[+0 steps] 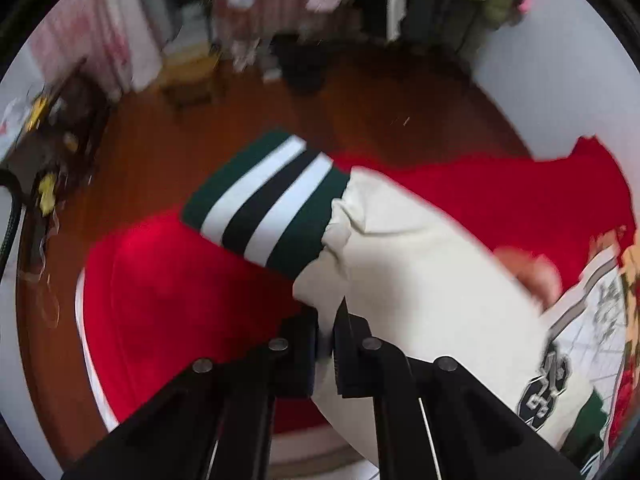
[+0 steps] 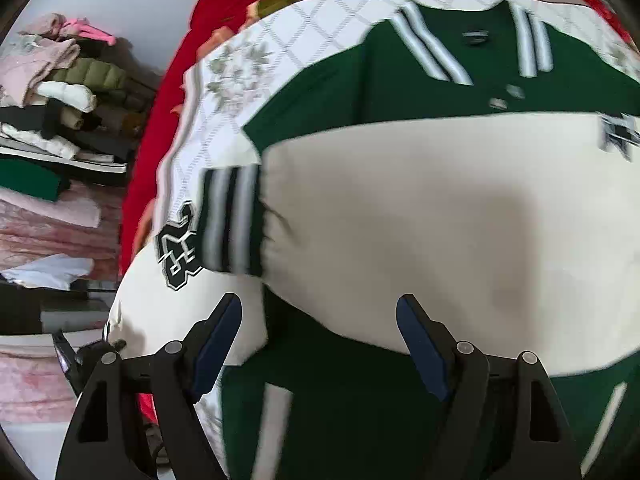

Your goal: Fold large clothes

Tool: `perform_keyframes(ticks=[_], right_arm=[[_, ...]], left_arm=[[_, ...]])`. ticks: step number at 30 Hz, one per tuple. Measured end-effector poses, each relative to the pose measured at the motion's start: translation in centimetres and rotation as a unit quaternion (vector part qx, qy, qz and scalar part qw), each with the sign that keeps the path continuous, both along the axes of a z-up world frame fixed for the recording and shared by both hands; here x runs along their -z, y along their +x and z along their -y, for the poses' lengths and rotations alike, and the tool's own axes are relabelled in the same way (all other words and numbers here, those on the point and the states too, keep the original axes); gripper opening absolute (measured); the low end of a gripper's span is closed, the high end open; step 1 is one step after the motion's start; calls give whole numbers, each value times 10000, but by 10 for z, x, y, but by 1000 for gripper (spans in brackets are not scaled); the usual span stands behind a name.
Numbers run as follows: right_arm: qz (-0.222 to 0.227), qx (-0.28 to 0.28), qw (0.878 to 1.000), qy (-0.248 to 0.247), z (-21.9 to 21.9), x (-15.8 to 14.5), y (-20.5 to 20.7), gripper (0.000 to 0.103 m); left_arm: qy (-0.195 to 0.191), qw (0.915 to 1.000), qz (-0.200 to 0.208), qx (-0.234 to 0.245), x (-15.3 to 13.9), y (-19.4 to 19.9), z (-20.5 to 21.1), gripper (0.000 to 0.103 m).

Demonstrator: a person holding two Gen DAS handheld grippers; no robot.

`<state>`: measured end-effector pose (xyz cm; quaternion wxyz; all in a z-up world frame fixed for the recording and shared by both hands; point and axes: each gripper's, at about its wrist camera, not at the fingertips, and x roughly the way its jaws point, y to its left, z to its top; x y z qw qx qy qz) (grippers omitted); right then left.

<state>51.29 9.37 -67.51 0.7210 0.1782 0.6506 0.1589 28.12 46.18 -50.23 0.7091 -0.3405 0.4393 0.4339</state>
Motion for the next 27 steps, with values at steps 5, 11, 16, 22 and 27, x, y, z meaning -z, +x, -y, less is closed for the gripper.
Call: perform_keyframes(ticks=[5, 11, 16, 22, 27], right_arm=[[-148, 69, 9995, 268, -42, 29, 27, 35], [-774, -160, 9967, 163, -69, 79, 49, 35], [-420, 143, 9987, 233, -13, 35, 35, 44], [-81, 897, 9959, -24, 97, 0, -2, 59], [-212, 1564, 9862, -503, 194, 4, -31, 59]], left_arm=[[541, 9964, 481, 436, -54, 50, -8, 3], [1312, 9806, 726, 1264, -108, 84, 16, 3], [2181, 9446, 755, 2332, -148, 102, 87, 3], [2147, 8901, 975, 3899, -173, 143, 222, 2], [1523, 8278, 1124, 5281, -159, 164, 376, 2]])
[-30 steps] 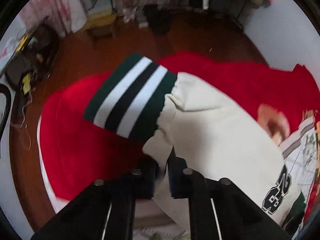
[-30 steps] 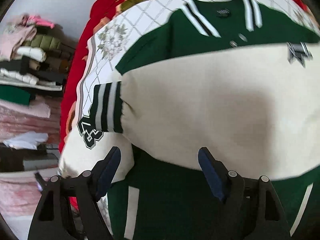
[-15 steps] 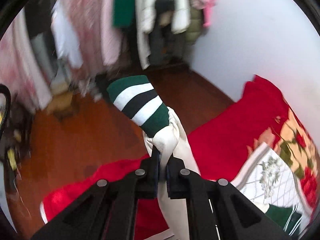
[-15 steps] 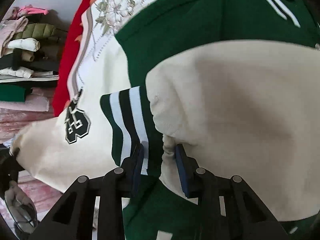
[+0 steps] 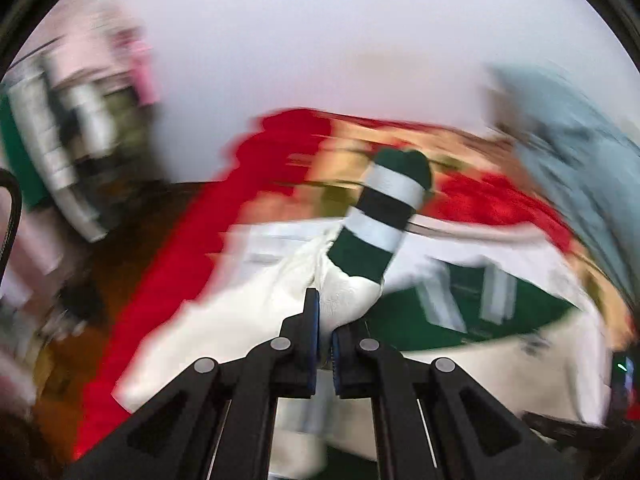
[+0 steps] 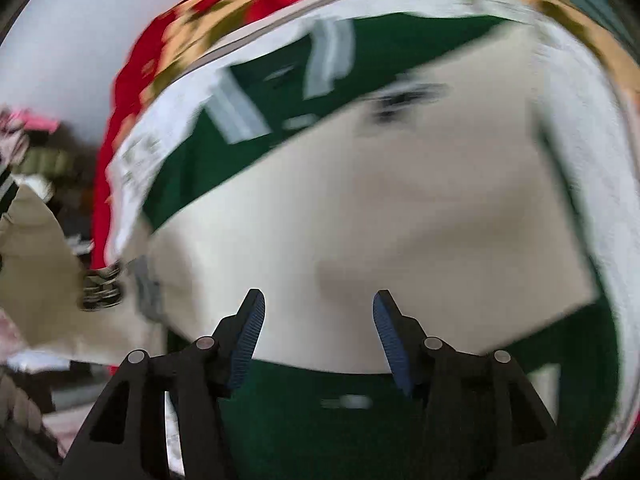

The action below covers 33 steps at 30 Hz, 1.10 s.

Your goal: Fold large clothes

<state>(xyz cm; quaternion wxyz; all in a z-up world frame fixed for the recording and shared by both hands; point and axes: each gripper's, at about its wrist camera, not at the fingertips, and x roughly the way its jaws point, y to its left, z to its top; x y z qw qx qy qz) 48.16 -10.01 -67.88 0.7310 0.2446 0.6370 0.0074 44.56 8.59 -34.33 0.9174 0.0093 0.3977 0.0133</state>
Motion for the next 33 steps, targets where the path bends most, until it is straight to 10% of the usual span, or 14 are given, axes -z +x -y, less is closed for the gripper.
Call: perform_keyframes(ticks=[8, 13, 15, 17, 18, 23, 26, 33], right_arm=[[-254, 892, 9947, -454, 142, 18, -46, 59], [-430, 971, 9926, -586, 194, 21, -70, 59], [-459, 955, 9927, -570, 205, 21, -76, 59], [-471, 897, 9936, -507, 217, 21, -84, 59], [-483, 845, 9942, -448, 222, 21, -87, 59], [-572, 495, 9968, -275, 221, 19, -87, 62], [-672, -144, 9960, -577, 207, 23, -85, 62], [-1083, -1361, 9716, -1605, 171, 77, -55, 62]], left_arm=[[-306, 9748, -1222, 1843, 79, 18, 243, 3], [65, 9635, -1762, 2012, 125, 8, 275, 9], [51, 9626, -1873, 1959, 127, 5, 263, 26], [-110, 9611, -1984, 1918, 133, -4, 254, 91], [-210, 9623, -1973, 1863, 132, -6, 244, 99], [-256, 9781, -1859, 903, 113, -39, 148, 100], [417, 9835, -1759, 76, 113, -72, 82, 100], [1996, 9329, -2643, -1415, 195, -91, -29, 100]])
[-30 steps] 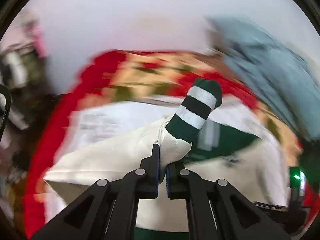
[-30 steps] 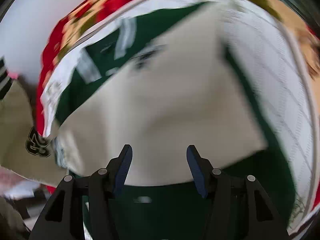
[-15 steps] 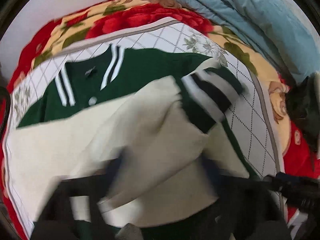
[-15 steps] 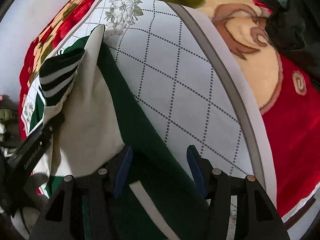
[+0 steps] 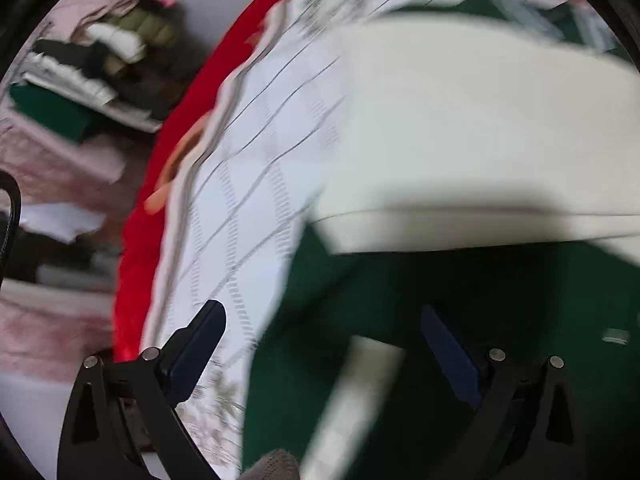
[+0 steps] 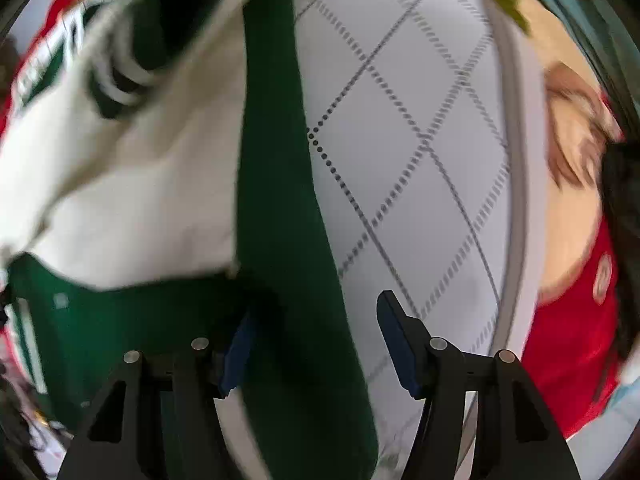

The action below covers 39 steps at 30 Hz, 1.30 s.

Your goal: Fold large clothes

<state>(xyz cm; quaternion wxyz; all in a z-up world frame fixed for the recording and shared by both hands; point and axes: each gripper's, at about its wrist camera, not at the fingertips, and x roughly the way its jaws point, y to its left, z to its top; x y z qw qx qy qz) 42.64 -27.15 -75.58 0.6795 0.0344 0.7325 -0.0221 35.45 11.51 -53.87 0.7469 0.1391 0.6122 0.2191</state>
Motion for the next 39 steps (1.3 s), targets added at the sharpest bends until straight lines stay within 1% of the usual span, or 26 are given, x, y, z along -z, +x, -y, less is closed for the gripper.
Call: perform_keyframes(ticks=[1, 3, 6, 7, 8, 9, 10, 12, 14, 15, 16, 17, 19, 22, 24, 26, 29, 31, 32, 33, 34, 35, 36, 37, 38, 39], right_arm=[[108, 27, 9999, -35, 0, 4, 6, 61], [329, -41, 9994, -34, -3, -1, 18, 60], [567, -297, 9979, -78, -12, -10, 29, 57], [609, -300, 9977, -12, -12, -10, 30, 51], [628, -261, 9977, 55, -10, -11, 31, 47], [673, -119, 9975, 190, -5, -12, 29, 40], [782, 210, 9960, 376, 8, -15, 27, 36], [933, 799, 9913, 468, 33, -19, 23, 33], [984, 1837, 9765, 543, 79, -15, 9, 33], [919, 2144, 9698, 716, 92, -9, 5, 33], [690, 2530, 9601, 968, 107, 6, -2, 33], [624, 2541, 9601, 984, 110, 9, -4, 33], [520, 2142, 9726, 736, 101, 6, 8, 35], [306, 1629, 9841, 636, 88, -1, 16, 35], [201, 1566, 9858, 571, 87, -11, 10, 35], [186, 1640, 9844, 618, 80, -23, 7, 35], [228, 1698, 9815, 858, 60, -51, -20, 35], [52, 1623, 9789, 1239, 32, -56, -38, 37], [-113, 1542, 9772, 1457, 10, -57, -44, 39], [-394, 1425, 9730, 1775, -20, -51, -58, 49], [-626, 1325, 9687, 2003, -52, -45, -78, 62], [-763, 1273, 9659, 2121, -67, -40, -83, 67], [-955, 1234, 9614, 2266, -92, -31, -98, 70], [-1236, 1174, 9554, 2410, -123, -19, -113, 70], [-1366, 1097, 9538, 2441, -156, -16, -132, 70], [-1421, 1003, 9559, 2365, -173, -12, -156, 70]], left_arm=[[159, 9998, -42, -100, 9, 6, -8, 100], [333, 9991, -31, -272, 21, 21, -16, 102], [520, 9975, 127, -458, 25, 43, -17, 103], [589, 9967, 142, -534, 25, 49, -17, 103], [619, 9963, 179, -571, 22, 50, -18, 103], [637, 9958, 222, -615, 20, 52, -20, 103], [603, 9957, 228, -667, 20, 54, -23, 103], [519, 9957, 245, -730, 18, 57, -29, 103], [416, 9963, 246, -713, 18, 60, -32, 103], [333, 9966, 281, -701, 18, 62, -32, 103], [327, 9969, 275, -668, 18, 64, -31, 103], [358, 9969, 257, -646, 18, 66, -30, 103], [356, 9969, 254, -655, 19, 69, -31, 103], [296, 9965, 307, -719, 20, 75, -37, 103], [289, 9965, 306, -723, 21, 79, -39, 103], [217, 9971, 230, -695, 17, 77, -36, 103], [-116, 9994, 94, -324, -1, 52, -23, 102], [-425, 9991, -79, -33, -14, 22, -11, 102], [-482, 9985, -220, 135, -18, 3, -3, 102], [-567, 9974, -353, 274, -21, -17, 5, 102], [-653, 9961, -474, 362, -21, -33, 11, 102], [-729, 9941, -663, 455, -18, -53, 19, 102], [-802, 9916, -862, 539, -11, -72, 26, 102], [-830, 9896, -1012, 592, -4, -85, 30, 102], [-845, 9871, -1199, 638, 6, -100, 35, 102], [-879, 9855, -1291, 660, 15, -113, 38, 103]])
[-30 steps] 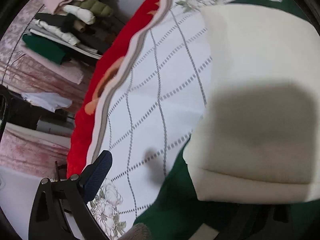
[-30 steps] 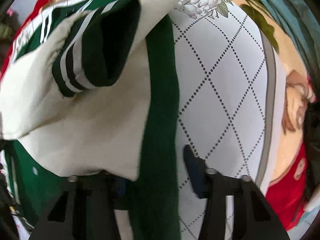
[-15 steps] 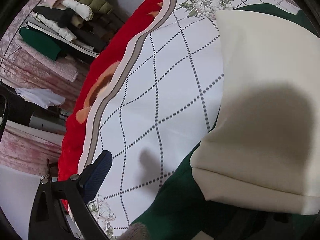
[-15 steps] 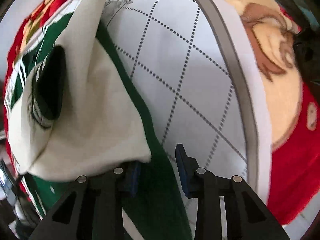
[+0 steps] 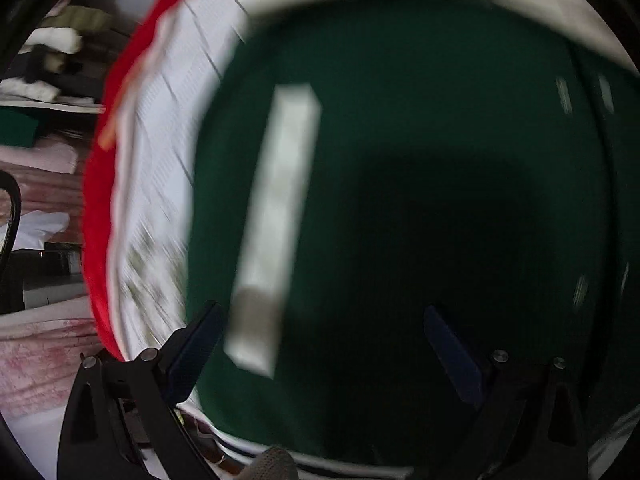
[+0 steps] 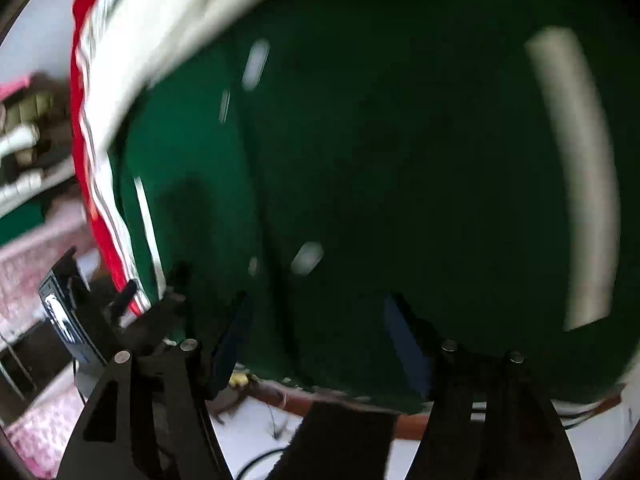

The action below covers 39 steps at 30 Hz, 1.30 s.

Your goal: Fold large clothes

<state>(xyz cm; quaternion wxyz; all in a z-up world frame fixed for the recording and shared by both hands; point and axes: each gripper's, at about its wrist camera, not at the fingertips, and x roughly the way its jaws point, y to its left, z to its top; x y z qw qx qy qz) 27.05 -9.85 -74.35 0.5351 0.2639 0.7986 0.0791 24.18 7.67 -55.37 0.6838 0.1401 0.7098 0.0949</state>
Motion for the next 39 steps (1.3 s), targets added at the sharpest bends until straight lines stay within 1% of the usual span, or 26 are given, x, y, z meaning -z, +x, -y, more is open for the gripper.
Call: perform_keyframes(ticks=[2, 3, 4, 5, 6, 7, 9, 11, 13, 16, 18, 20, 22, 23, 24, 25, 26, 27, 28, 29, 31, 32, 34, 35, 37, 39], right_arm=[[21, -528, 9972, -538, -42, 17, -13, 70], [68, -651, 9948, -777, -58, 20, -5, 68], [228, -674, 9910, -1131, -65, 21, -9, 52], [254, -671, 9866, -1468, -69, 20, -7, 36], [233, -523, 9863, -1546, -69, 18, -7, 19], [146, -333, 9879, -1510, -68, 17, -8, 14], [86, -114, 9892, -1461, -69, 9, -9, 13], [148, -87, 9902, -1386, -72, -4, -16, 13], [224, -166, 9919, -1242, -81, -14, -17, 13], [191, -363, 9914, -1242, -95, -9, -18, 13], [50, -569, 9921, -1119, -97, 3, -11, 17], [-134, -542, 9954, -782, -93, 4, -4, 19], [-108, -390, 9984, -387, -73, -12, 2, 21], [-34, -341, 9987, -365, -65, -20, 4, 23], [132, -255, 9986, -449, -47, -37, 10, 35], [279, -157, 9981, -527, -32, -49, 15, 50], [495, 9, 9970, -597, -10, -59, 25, 58], [760, 222, 9947, -659, 11, -74, 36, 72], [1094, 482, 9902, -720, 31, -88, 47, 82], [1372, 690, 9852, -759, 55, -91, 58, 84], [1903, 1196, 9696, -965, 100, -100, 90, 84], [2031, 1342, 9646, -1011, 125, -96, 115, 84], [2339, 1801, 9485, -1152, 157, -92, 149, 84], [2399, 1960, 9436, -1170, 176, -87, 168, 84], [2293, 2078, 9428, -1238, 203, -65, 199, 84], [2142, 1951, 9505, -1123, 197, -40, 220, 84]], left_arm=[[7, 9998, 170, 57, 5, -13, 3, 103], [5, 9997, 249, 74, 4, -14, 4, 103], [-9, 9996, 264, 91, 6, -14, 4, 103], [-48, 9996, 252, 87, 7, -13, 4, 103], [-112, 9997, 229, 47, 8, -12, 2, 103], [-168, 9996, 221, 15, 7, -12, 1, 103], [-275, 9994, 224, 20, 7, -12, -1, 103], [-385, 9989, 250, 5, 7, -12, -3, 103], [-466, 9986, 259, -25, 8, -12, -5, 103], [-491, 9984, 261, -39, 8, -11, -7, 103], [-545, 9982, 220, -68, 6, -10, -12, 103], [-656, 9975, 216, -154, -3, -5, -18, 103], [-705, 9966, 379, -201, -17, 1, -22, 103], [-734, 9959, 489, -209, -25, 7, -22, 103], [-718, 9953, 615, -220, -33, 14, -22, 103], [-706, 9946, 719, -239, -39, 21, -21, 103], [-744, 9933, 847, -262, -45, 31, -18, 103], [-785, 9919, 964, -273, -49, 42, -14, 103], [-797, 9909, 1054, -268, -50, 53, -11, 103], [-813, 9896, 1167, -235, -52, 69, -4, 103], [-813, 9867, 1396, -158, -55, 101, 5, 103], [-788, 9838, 1608, -128, -57, 121, 10, 103], [-740, 9797, 1857, -128, -57, 152, 17, 103], [-694, 9784, 1945, -124, -59, 165, 15, 103], [-469, 9760, 2122, -96, -56, 191, 7, 103], [-303, 9751, 2194, -61, -61, 186, -3, 103]])
